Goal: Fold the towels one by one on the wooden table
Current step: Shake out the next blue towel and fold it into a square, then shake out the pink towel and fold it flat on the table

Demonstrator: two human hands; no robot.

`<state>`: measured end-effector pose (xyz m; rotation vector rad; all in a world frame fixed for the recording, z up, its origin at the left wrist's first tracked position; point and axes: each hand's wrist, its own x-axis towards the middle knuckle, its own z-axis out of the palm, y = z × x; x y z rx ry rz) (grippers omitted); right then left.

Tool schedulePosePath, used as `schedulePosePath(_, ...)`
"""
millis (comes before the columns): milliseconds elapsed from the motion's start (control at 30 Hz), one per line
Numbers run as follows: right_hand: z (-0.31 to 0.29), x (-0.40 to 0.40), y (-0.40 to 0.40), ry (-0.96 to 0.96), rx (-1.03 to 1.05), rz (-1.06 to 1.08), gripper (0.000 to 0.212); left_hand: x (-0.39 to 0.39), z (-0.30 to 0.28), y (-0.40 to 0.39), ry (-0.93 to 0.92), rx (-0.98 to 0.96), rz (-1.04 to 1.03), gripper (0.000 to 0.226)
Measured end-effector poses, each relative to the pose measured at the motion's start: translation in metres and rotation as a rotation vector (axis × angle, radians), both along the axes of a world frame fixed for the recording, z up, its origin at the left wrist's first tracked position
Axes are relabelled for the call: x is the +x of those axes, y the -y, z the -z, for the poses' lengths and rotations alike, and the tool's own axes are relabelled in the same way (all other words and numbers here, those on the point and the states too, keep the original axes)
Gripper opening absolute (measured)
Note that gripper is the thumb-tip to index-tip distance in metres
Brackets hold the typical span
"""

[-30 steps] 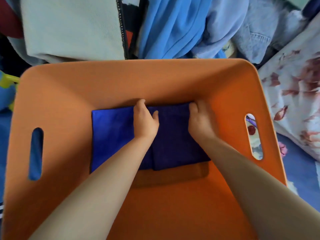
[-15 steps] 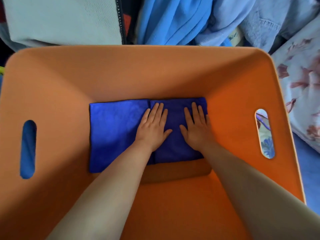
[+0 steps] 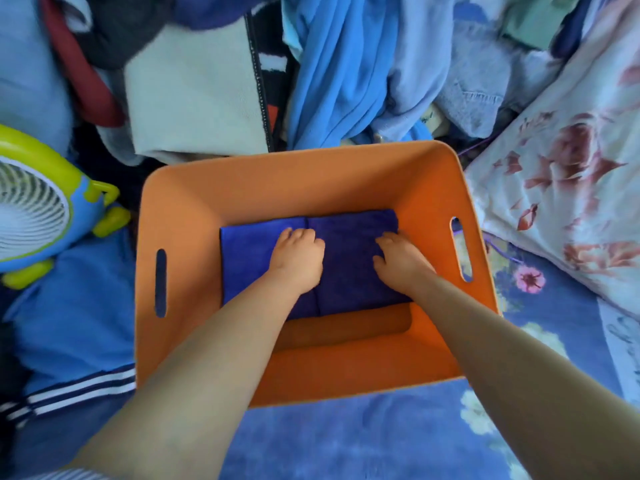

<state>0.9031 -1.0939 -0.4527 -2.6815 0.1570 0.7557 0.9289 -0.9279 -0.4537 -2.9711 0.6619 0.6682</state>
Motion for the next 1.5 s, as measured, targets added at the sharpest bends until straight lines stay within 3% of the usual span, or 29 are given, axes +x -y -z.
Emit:
schedulePosePath(133,-0.053,-0.027,0.004,0.122,-0.013,0.015,0.036,-0.025,-0.058,-0.005,0.126,-0.051,-0.016,0.022)
schedulePosePath(433,-0.182,-0.105,0.014,0.375,-0.114,-0.164,0.029,-0.109,-0.189,-0.005,0.311,0.018,-0.041,0.025)
schedulePosePath(767,-0.298,-0.234,0.025,0.609,-0.086,-0.055,0.039,-0.233,-0.299,0.013,0.432,-0.063,0.012,0.027)
schedulePosePath(1000,-0.368,-0.370,0.031,0.732,-0.200,0.113,0.044,-0.323,-0.370,0.035,0.523,-0.150,0.235,0.029)
schedulePosePath(1233,-0.397,-0.553,0.043,0.836,-0.349,0.465,0.037,-0.449,-0.396,0.075,0.516,-0.179,0.603,0.031)
schedulePosePath(1500,-0.426,-0.773,0.058,0.746,-0.576,0.835,0.032,-0.621,-0.415,0.162,0.447,-0.386,0.975,0.031)
